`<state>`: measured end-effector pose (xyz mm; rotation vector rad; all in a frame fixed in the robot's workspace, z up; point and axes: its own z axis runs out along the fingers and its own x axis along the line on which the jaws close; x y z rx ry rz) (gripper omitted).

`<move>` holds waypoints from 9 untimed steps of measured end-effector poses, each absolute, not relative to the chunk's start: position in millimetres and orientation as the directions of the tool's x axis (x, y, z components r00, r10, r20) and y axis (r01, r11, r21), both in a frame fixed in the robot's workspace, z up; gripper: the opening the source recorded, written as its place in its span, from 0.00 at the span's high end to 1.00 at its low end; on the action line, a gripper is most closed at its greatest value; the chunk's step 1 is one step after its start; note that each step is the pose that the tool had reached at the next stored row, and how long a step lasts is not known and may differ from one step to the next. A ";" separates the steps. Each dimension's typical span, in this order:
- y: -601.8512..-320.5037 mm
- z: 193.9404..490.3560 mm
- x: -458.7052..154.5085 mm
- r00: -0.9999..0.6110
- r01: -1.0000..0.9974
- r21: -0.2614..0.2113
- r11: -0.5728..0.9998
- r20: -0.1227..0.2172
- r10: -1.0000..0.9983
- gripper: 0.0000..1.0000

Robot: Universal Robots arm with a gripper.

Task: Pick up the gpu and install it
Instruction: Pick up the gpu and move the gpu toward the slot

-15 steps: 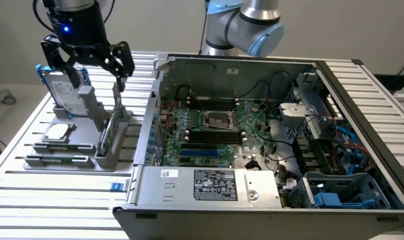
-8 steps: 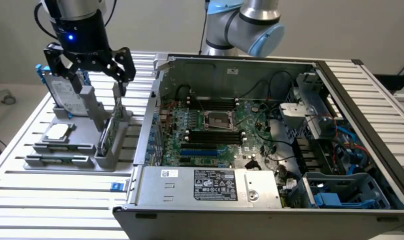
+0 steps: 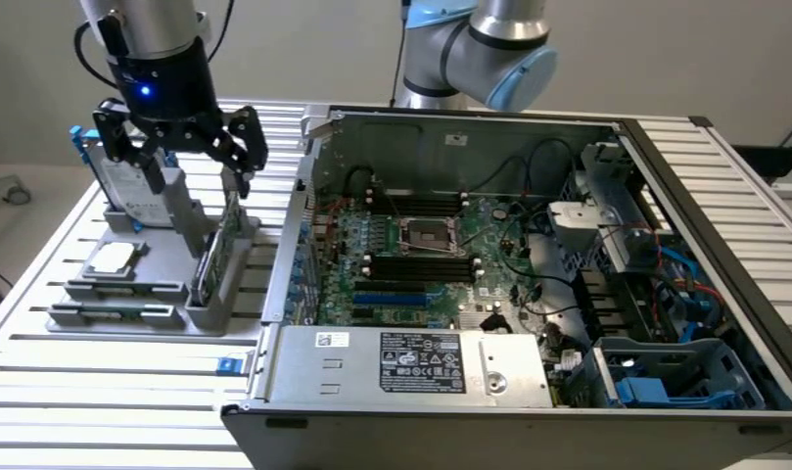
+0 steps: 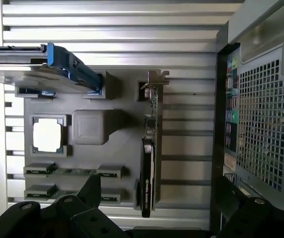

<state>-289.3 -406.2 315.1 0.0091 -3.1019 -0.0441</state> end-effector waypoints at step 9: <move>-406.2 298.8 -293.5 -0.999 -0.007 0.029 1.000 0.039 -0.008 0.01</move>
